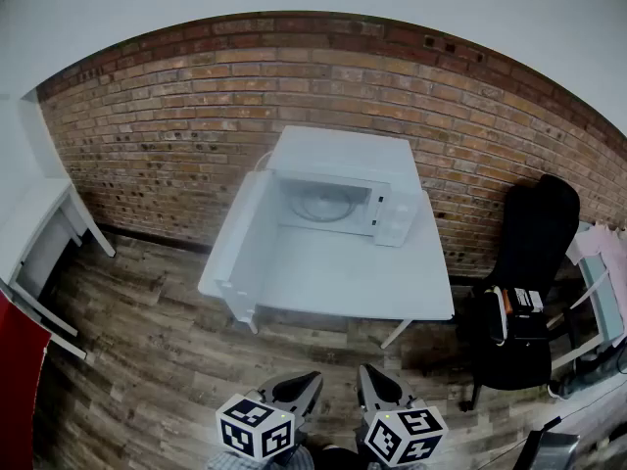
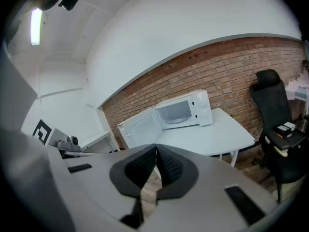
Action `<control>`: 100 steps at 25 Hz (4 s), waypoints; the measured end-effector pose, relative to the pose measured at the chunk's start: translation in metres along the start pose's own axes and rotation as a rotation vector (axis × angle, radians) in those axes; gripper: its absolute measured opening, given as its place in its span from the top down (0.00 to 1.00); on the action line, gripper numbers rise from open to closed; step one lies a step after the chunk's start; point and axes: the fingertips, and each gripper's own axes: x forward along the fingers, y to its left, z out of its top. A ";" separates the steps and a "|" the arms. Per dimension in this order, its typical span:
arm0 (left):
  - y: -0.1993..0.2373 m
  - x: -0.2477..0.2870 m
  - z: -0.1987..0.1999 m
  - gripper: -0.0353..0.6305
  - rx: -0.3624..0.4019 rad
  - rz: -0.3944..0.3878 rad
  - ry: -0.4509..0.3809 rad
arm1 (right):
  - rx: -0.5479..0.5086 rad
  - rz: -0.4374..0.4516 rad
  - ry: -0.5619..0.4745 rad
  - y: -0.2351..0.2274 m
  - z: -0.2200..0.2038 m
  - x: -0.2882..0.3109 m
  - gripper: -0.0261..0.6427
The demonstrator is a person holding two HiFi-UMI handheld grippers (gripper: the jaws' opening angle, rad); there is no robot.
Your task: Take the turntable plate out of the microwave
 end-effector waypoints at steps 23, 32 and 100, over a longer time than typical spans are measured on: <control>-0.013 0.004 -0.011 0.93 -0.003 0.059 -0.024 | 0.016 0.040 0.013 -0.014 -0.007 -0.015 0.93; -0.036 0.016 -0.021 0.93 -0.016 0.060 -0.061 | -0.024 0.083 0.035 -0.020 -0.016 -0.028 0.93; 0.260 0.284 0.174 0.93 -0.230 0.227 0.043 | 0.507 0.266 0.216 -0.167 0.108 0.412 0.93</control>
